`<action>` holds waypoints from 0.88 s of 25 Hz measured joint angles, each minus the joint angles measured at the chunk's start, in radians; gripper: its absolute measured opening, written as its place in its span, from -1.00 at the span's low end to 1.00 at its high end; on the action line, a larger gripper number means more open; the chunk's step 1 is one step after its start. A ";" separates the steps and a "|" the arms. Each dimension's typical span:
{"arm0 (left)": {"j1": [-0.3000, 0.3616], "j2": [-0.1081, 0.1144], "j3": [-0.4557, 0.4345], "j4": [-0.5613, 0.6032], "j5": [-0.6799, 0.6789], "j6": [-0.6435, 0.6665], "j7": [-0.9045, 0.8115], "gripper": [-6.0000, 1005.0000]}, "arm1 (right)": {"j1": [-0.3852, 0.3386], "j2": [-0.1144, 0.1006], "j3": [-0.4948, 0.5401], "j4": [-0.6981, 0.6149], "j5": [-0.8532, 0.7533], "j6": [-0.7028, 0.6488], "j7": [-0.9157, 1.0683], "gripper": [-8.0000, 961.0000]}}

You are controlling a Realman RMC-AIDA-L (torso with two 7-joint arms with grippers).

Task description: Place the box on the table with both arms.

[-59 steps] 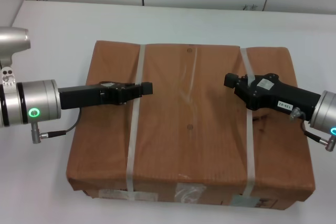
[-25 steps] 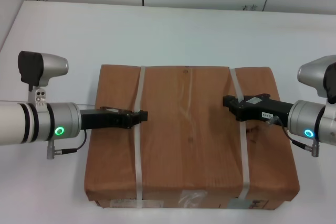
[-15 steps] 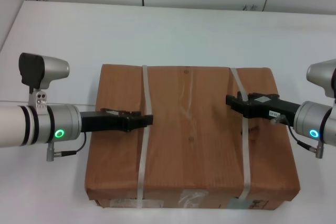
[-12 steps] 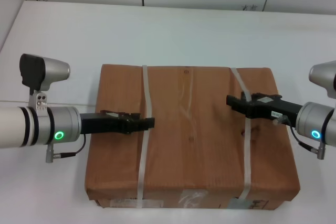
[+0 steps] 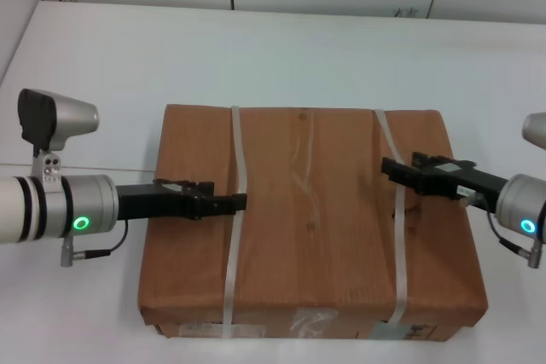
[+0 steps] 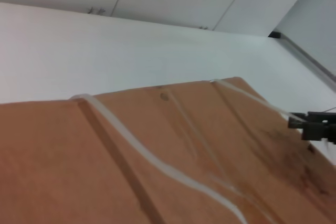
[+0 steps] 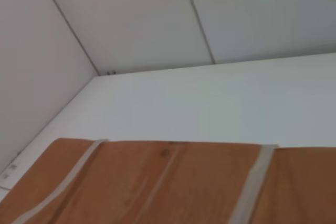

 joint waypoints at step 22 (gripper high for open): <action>0.085 0.105 0.008 -0.049 -0.116 0.688 0.458 0.62 | -0.128 -0.012 -0.156 -0.338 -0.052 -0.734 -0.242 0.45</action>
